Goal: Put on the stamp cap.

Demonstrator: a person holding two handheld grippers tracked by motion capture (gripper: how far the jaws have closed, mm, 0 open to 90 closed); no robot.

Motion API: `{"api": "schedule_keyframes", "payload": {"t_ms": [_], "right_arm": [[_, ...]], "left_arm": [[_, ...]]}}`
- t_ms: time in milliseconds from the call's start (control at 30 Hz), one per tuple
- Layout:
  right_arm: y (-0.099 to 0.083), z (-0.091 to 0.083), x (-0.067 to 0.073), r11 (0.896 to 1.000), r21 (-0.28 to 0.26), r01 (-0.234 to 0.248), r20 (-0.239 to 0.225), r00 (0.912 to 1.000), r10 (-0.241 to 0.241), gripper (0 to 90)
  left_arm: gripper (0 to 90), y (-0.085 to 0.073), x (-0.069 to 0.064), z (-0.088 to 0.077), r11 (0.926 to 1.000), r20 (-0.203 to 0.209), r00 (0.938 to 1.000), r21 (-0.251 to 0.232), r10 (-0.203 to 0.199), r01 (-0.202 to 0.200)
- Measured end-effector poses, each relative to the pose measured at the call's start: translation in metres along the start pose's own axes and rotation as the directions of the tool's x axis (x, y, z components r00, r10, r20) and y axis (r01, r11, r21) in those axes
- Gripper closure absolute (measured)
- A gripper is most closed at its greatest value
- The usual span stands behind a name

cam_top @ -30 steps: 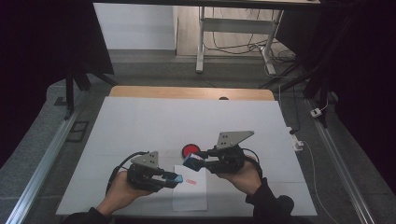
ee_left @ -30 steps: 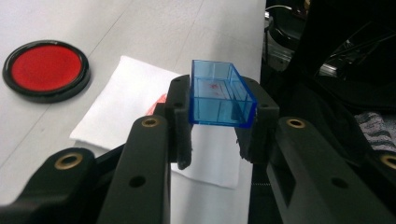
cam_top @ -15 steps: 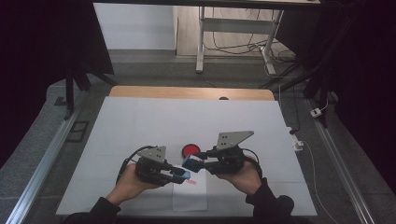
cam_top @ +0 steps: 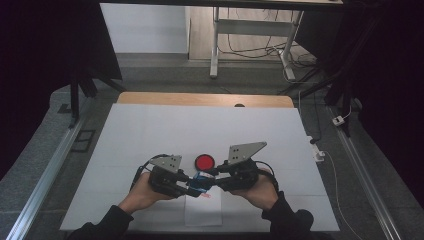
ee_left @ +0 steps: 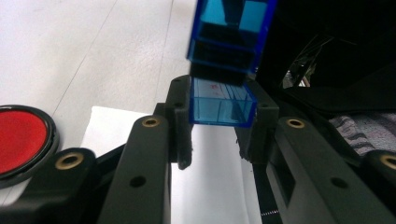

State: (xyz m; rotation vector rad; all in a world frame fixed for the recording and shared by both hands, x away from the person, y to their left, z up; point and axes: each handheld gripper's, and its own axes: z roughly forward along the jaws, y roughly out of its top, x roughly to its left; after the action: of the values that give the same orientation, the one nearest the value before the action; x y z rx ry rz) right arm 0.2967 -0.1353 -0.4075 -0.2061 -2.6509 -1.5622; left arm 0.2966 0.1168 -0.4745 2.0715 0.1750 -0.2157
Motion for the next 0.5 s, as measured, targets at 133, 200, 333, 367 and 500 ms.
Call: {"api": "schedule_keyframes", "payload": {"t_ms": [133, 200, 333, 367, 500], "right_arm": [[-0.0001, 0.0013, 0.0009, 1.000, 0.001, 0.006, -0.002, 1.0000, -0.006, 70.1], [0.0000, 0.0013, 0.0008, 1.000, -0.001, 0.006, -0.004, 1.0000, -0.006, 70.1], [0.0003, 0.0011, 0.0014, 1.000, -0.002, 0.010, -0.015, 0.9998, -0.010, 70.0], [0.0004, 0.0012, 0.0015, 1.000, -0.001, 0.012, -0.021, 0.9997, -0.012, 70.1], [-0.0001, 0.0030, 0.0027, 1.000, -0.003, 0.014, -0.027, 0.9995, -0.014, 70.1]], "left_arm": [[68.4, 0.0003, 0.0007, -0.0005, 0.9999, 0.011, 0.9999, -0.012, 0.010, -0.010], [68.5, 0.0005, 0.0006, 0.0001, 0.9998, 0.018, 0.9997, -0.014, 0.015, -0.015], [68.5, 0.0005, 0.0005, 0.0009, 0.9995, 0.031, 0.9992, -0.019, 0.027, -0.027], [68.5, 0.0004, 0.0004, 0.0010, 0.9992, 0.035, 0.9990, -0.028, 0.027, -0.026], [68.7, 0.0004, -0.0005, -0.0001, 0.9984, 0.036, 0.9988, -0.047, 0.035, -0.033]]}}
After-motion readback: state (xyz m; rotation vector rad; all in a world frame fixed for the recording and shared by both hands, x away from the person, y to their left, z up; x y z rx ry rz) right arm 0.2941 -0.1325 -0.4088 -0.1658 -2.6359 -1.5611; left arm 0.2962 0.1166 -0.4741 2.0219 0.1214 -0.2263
